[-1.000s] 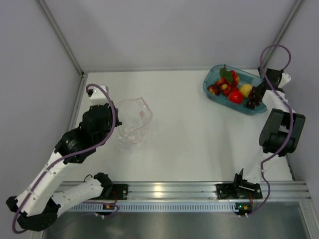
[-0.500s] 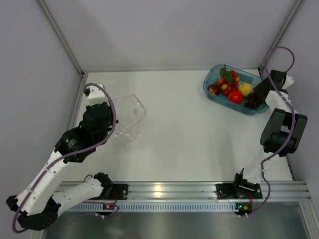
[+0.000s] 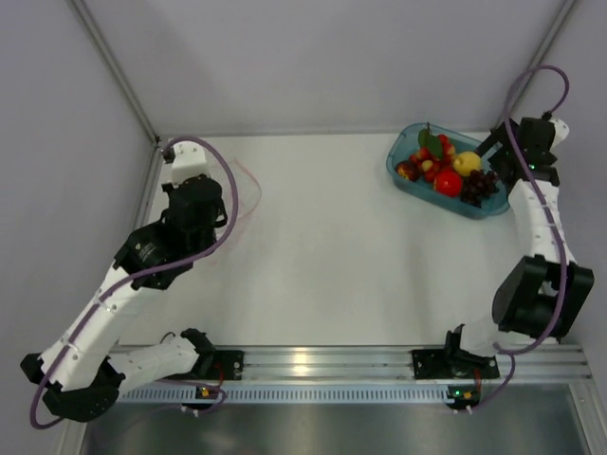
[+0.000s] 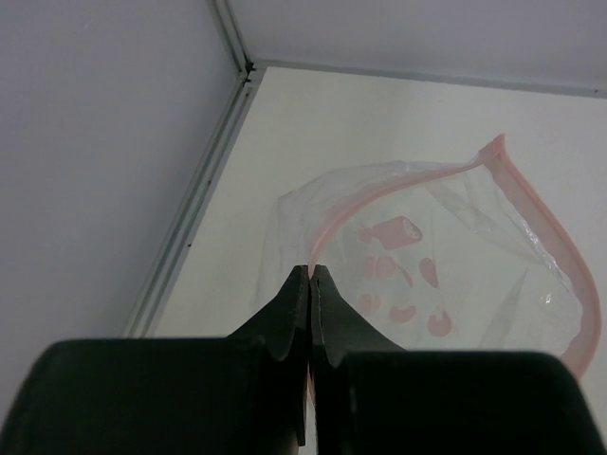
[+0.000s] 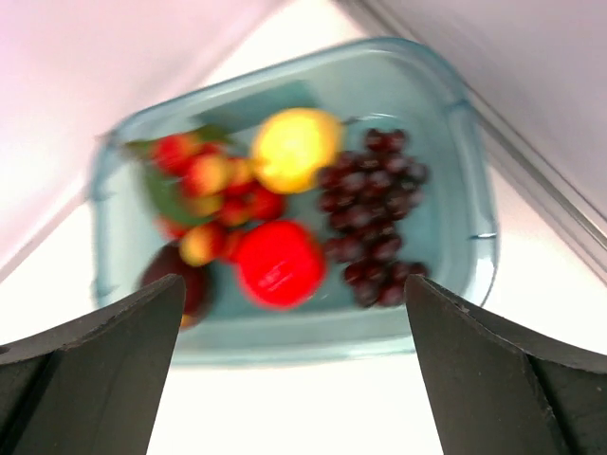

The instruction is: Open the zip-top bag and remove the fake food

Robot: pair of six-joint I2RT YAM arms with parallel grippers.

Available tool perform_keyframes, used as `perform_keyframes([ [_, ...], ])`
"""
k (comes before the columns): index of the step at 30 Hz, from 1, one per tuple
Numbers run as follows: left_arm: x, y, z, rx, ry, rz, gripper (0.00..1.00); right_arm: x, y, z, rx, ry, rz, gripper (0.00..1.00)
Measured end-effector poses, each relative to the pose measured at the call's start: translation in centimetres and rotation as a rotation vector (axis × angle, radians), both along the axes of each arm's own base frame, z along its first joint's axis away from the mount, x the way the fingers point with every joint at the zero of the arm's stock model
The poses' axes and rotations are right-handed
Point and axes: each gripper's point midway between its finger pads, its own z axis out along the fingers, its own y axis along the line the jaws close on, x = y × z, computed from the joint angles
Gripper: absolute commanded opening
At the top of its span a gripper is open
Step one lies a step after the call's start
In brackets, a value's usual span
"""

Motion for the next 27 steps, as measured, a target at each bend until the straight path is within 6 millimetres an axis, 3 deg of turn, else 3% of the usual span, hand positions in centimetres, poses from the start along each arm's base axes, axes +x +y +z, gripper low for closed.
perform_keyframes([
  [3, 1.3, -0.8, -1.4, 0.067, 0.051, 0.014, 0.0, -1.8, 4.8, 4.8, -0.055, -0.101, 0.124, 0.99],
  [5, 2.5, -1.8, -2.9, 0.113, 0.1, 0.016, 0.0, -4.1, 9.5, 6.8, -0.071, -0.168, 0.253, 0.99],
  [8, 4.2, -3.4, -5.5, 0.177, 0.176, 0.015, 0.0, -8.2, 15.7, 7.1, -0.066, -0.218, 0.44, 0.99],
  [10, 5.2, -4.5, -7.5, 0.206, 0.227, 0.006, 0.0, -10.8, 17.8, 6.3, -0.055, -0.222, 0.519, 0.99],
  [13, 6.4, -6.3, -10.4, 0.211, 0.294, -0.015, 0.0, -14.1, 18.6, 5.4, -0.045, -0.216, 0.564, 0.99],
  [16, 7.2, -8.4, -13.0, 0.175, 0.352, -0.064, 0.02, -16.3, 18.3, 6.0, -0.049, -0.252, 0.564, 0.99],
  [21, 8.2, -11.9, -14.7, 0.061, 0.374, -0.165, 0.25, -18.7, 17.6, 6.6, -0.065, -0.295, 0.545, 1.0],
  [22, 8.3, -12.5, -14.7, 0.039, 0.374, -0.181, 0.4, -18.8, 17.4, 6.5, -0.07, -0.289, 0.539, 0.99],
  [24, 8.7, -13.5, -14.7, 0.006, 0.37, -0.21, 0.55, -18.9, 17.0, 5.9, -0.081, -0.258, 0.527, 0.99],
  [25, 8.8, -13.8, -14.5, -0.005, 0.366, -0.218, 0.68, -19.0, 16.9, 5.5, -0.086, -0.24, 0.523, 0.99],
  [27, 9.1, -14.4, -13.9, -0.029, 0.349, -0.233, 0.78, -19.1, 16.6, 5.2, -0.098, -0.224, 0.515, 0.99],
])
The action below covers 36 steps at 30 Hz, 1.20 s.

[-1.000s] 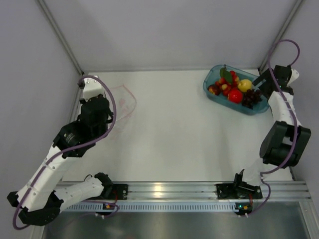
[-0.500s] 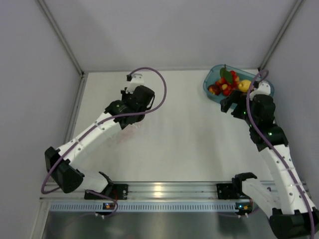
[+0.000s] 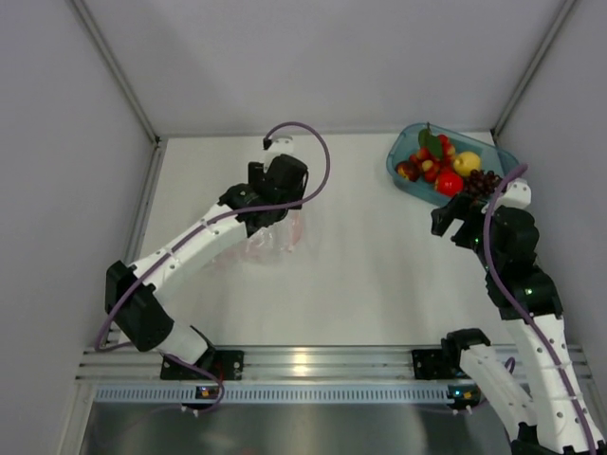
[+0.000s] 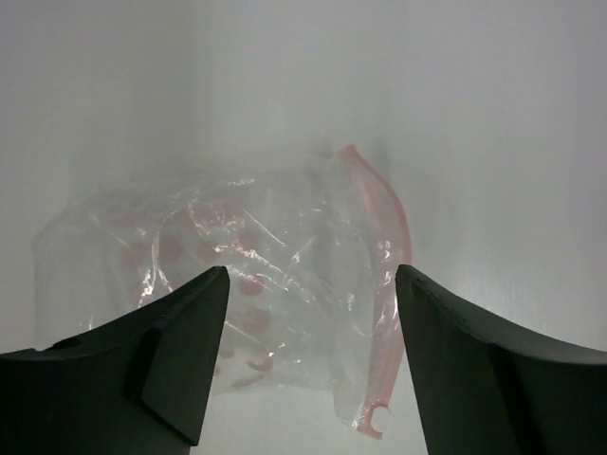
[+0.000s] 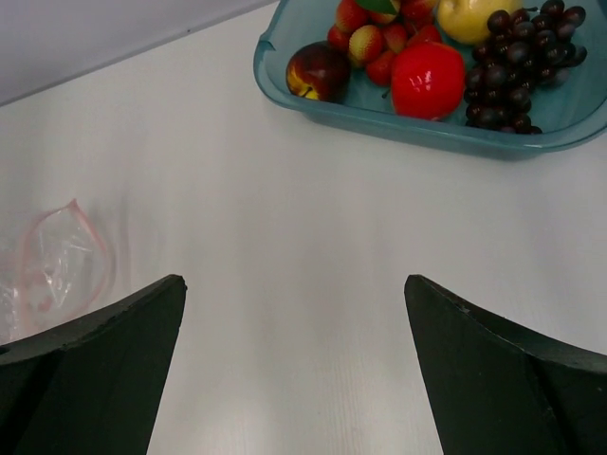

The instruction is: Open the zip-top bag and remove the fake food

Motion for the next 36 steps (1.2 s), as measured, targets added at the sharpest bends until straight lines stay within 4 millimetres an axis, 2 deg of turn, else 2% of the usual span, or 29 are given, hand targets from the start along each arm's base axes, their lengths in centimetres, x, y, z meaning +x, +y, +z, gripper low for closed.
perform_keyframes([
  [1, 0.1, -0.2, 0.4, -0.016, -0.01, 0.001, 0.87, 0.0, -0.2, -0.1, -0.007, 0.004, -0.007, 0.99],
  [3, 0.1, -0.3, 1.2, -0.043, -0.027, -0.002, 0.96, -0.1, -0.5, -0.2, -0.021, 0.007, -0.019, 0.99],
  [5, -0.1, -0.1, 2.1, -0.068, -0.044, 0.0, 0.98, -0.1, -0.7, -0.1, -0.036, 0.001, -0.025, 0.99],
  [8, -1.0, 1.0, 4.5, -0.117, -0.1, 0.008, 0.98, -0.5, -0.9, 0.3, -0.06, -0.02, -0.018, 1.0],
  [12, -3.7, 4.8, 8.0, -0.168, -0.21, 0.058, 0.98, -1.2, -1.1, 1.0, -0.102, -0.039, 0.007, 0.99],
  [16, -6.9, 8.9, 9.7, -0.185, -0.306, 0.101, 0.98, -1.7, -1.3, 2.1, -0.135, -0.034, 0.019, 1.0],
  [21, -10.9, 12.8, 9.9, -0.187, -0.387, 0.088, 0.98, -2.5, -1.6, 2.2, -0.173, -0.015, 0.032, 0.99],
  [27, -15.2, 16.2, 8.4, -0.233, -0.476, 0.051, 0.98, -4.5, -2.0, 2.3, -0.207, -0.066, 0.044, 1.0],
  [31, -16.2, 17.0, 6.9, -0.241, -0.484, 0.05, 0.98, -5.6, -2.5, 2.5, -0.23, -0.111, 0.036, 0.99],
  [36, -16.0, 16.9, 6.0, -0.227, -0.462, 0.054, 0.98, -6.1, -2.8, 1.8, -0.257, -0.114, 0.032, 0.99],
])
